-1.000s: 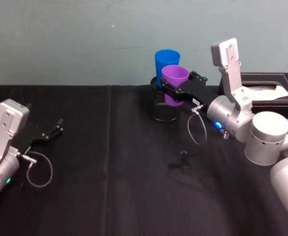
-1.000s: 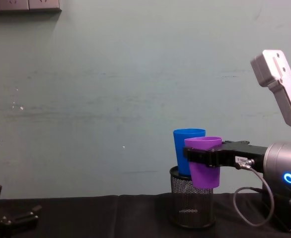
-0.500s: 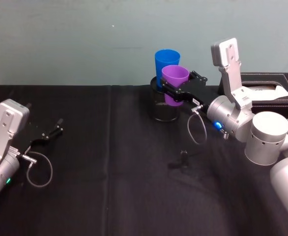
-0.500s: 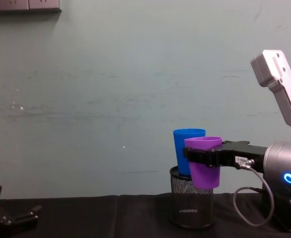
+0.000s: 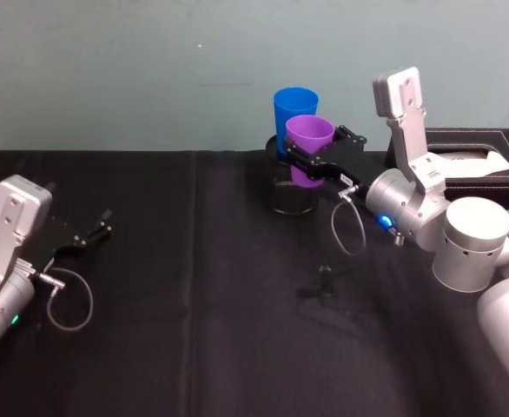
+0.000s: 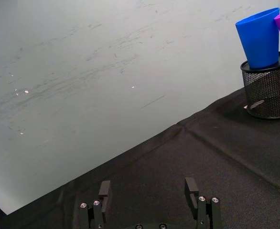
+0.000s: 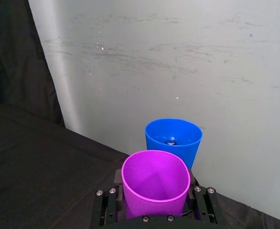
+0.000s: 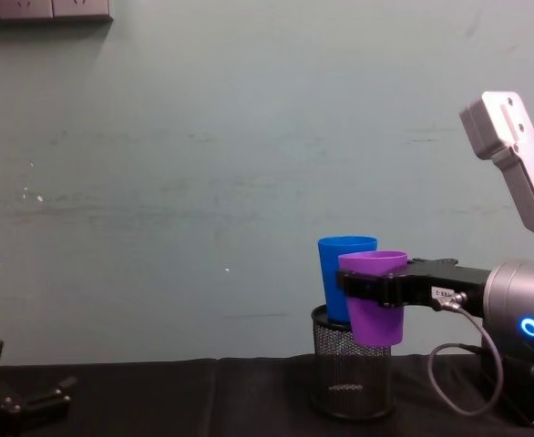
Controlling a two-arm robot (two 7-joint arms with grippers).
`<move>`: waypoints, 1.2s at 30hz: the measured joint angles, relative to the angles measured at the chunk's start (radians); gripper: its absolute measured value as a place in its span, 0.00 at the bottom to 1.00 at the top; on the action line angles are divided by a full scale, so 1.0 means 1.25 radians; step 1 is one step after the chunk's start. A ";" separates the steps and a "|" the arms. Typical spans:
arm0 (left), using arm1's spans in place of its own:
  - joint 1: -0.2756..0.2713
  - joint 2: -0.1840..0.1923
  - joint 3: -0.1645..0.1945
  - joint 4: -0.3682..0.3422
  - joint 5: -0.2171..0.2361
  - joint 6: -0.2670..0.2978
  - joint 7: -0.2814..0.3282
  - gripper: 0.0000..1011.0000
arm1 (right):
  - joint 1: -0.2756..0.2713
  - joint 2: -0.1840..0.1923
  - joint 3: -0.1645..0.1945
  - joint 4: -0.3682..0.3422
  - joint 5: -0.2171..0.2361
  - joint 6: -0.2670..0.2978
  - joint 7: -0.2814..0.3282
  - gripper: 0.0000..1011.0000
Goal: Pick up one cup with a gripper and tap it against the other cup.
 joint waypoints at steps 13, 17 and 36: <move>0.000 0.000 0.000 0.000 0.000 0.000 0.000 0.99 | 0.000 0.000 0.000 0.000 0.000 0.000 0.000 0.71; 0.000 0.000 0.000 0.000 0.000 0.000 0.000 0.99 | 0.000 0.000 0.000 0.000 0.000 0.000 0.000 0.71; 0.000 0.000 0.000 0.000 0.000 0.000 0.000 0.99 | 0.000 0.000 0.000 0.000 0.000 0.000 0.000 0.71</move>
